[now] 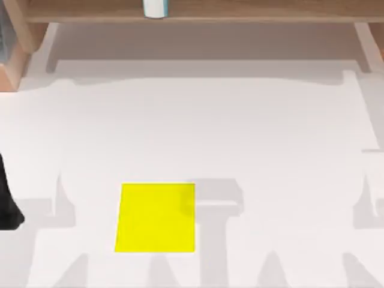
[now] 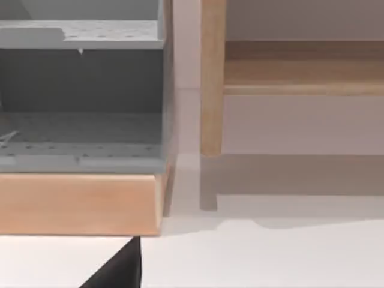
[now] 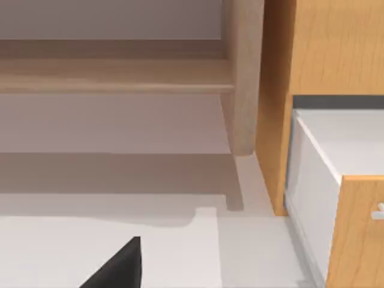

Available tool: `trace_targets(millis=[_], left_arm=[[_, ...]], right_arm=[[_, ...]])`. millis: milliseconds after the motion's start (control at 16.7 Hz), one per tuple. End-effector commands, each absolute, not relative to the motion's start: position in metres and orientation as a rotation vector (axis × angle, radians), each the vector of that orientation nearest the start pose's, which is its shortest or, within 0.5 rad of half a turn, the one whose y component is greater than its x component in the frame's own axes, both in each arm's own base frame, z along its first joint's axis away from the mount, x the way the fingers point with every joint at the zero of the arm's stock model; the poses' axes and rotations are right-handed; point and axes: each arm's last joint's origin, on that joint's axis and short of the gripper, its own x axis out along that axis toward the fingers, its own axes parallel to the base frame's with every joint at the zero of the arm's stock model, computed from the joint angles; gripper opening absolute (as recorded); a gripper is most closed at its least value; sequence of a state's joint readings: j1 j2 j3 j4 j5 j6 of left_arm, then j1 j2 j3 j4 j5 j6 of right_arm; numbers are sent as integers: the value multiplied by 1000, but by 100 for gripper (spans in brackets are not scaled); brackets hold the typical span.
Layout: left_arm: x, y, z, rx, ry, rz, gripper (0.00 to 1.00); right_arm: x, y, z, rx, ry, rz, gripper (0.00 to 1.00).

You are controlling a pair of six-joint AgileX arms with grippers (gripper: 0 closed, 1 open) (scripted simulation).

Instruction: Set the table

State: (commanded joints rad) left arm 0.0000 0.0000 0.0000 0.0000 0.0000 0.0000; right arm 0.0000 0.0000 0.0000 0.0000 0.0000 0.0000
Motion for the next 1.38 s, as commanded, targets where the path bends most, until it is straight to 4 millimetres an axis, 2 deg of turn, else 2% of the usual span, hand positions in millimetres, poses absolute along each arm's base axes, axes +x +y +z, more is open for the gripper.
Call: trace_targets(millis=[180, 360, 540, 720, 900, 1080, 1200, 1380], left_arm=[[106, -1, 160, 0, 0, 0, 100], [106, -1, 160, 0, 0, 0, 100], [106, -1, 160, 0, 0, 0, 100], [106, -1, 160, 0, 0, 0, 100], [106, -1, 160, 0, 0, 0, 100], [106, -1, 160, 0, 0, 0, 100], [106, -1, 160, 0, 0, 0, 100], [106, -1, 160, 0, 0, 0, 100]], right_arm=[[106, -2, 162, 0, 9, -7, 100], [107, -7, 177, 6, 87, -58, 100], [113, -15, 211, 22, 224, -135, 100], [135, -26, 260, 46, 386, -211, 100], [178, -46, 308, 78, 562, -278, 100], [242, -77, 337, 112, 746, -325, 100], [290, -100, 338, 134, 876, -339, 100], [361, -132, 311, 163, 1070, -331, 100]])
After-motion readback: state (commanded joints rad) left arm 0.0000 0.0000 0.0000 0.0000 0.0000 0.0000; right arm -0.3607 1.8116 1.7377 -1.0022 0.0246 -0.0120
